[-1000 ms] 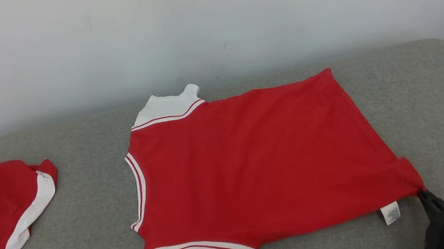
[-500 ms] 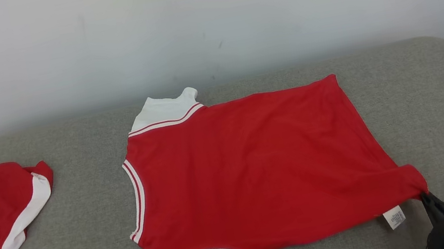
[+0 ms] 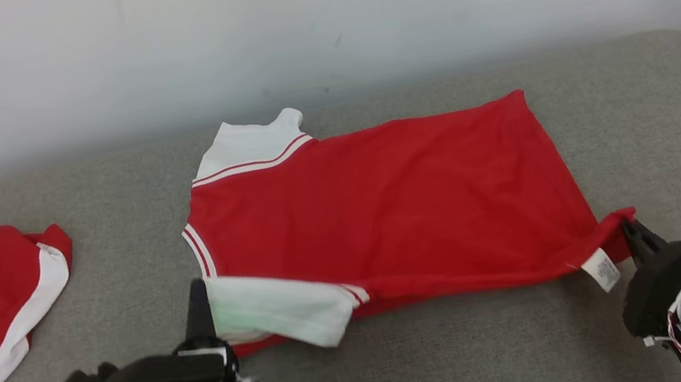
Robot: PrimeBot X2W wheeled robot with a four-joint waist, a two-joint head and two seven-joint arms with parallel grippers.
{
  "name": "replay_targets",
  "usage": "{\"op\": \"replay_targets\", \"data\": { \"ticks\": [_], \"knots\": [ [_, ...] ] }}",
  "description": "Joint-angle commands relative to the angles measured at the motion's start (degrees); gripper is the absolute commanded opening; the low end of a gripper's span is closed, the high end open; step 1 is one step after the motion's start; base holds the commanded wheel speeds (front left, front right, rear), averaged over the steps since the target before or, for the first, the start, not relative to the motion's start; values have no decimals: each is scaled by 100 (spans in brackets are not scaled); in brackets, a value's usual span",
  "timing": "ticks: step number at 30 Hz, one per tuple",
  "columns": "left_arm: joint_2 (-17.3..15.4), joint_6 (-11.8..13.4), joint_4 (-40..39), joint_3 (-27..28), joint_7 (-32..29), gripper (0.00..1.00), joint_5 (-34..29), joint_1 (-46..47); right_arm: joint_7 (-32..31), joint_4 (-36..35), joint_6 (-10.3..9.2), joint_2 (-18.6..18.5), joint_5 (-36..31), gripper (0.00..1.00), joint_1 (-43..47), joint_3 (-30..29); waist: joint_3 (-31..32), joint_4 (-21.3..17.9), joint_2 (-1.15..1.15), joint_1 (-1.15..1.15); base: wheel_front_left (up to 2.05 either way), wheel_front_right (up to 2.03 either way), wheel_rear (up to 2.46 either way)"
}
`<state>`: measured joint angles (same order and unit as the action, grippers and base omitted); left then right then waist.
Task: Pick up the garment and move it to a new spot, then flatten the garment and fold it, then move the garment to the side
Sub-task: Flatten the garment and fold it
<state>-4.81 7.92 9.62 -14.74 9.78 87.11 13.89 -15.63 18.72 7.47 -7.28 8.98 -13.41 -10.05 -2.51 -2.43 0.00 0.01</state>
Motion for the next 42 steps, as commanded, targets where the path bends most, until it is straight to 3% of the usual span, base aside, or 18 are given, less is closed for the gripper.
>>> {"op": "replay_targets", "data": {
  "ticks": [1, 11, 26, 36, 37, 38, 42],
  "knots": [
    [32, -47, 173, 8, 113, 0, -111, 244, 25, 67, 7, 43, -85, 0, -128, -17, -126, 7, 0, -1, 0, 0, 0],
    [85, -265, 1430, -119, 427, 0, -790, 1441, 309, 666, 7, 147, -296, 0, -938, -41, -546, -66, 0, -1, 0, 0, 0],
    [144, -703, 2573, -217, 533, 0, -1392, 2453, 733, 1813, 7, 112, -1076, 0, -1986, -319, -1059, -26, 0, -1, 0, 0, 0],
    [146, -821, 3283, -475, 540, 0, -1858, 3045, 1078, 2449, 7, 143, -1255, 0, -2297, -456, -1152, -69, 0, -1, 0, 0, 0],
    [118, -844, 3455, -522, 543, 48, -1988, 3133, 1151, 2578, 7, 192, -1186, 100, -2358, -420, -1135, -88, 0, -1, 0, 0, 0],
    [80, -891, 3573, -567, 546, 100, -2199, 3219, 1218, 2684, 7, 199, -1140, 100, -2407, -375, -1102, -105, 0, -1, 0, 0, 0],
    [-55, -845, 3628, -446, 548, 100, -2754, 3115, 1304, 2763, 7, 104, -1008, 100, -2457, -308, -989, -90, 0, -1, 0, 0, 0]
  ]
}}
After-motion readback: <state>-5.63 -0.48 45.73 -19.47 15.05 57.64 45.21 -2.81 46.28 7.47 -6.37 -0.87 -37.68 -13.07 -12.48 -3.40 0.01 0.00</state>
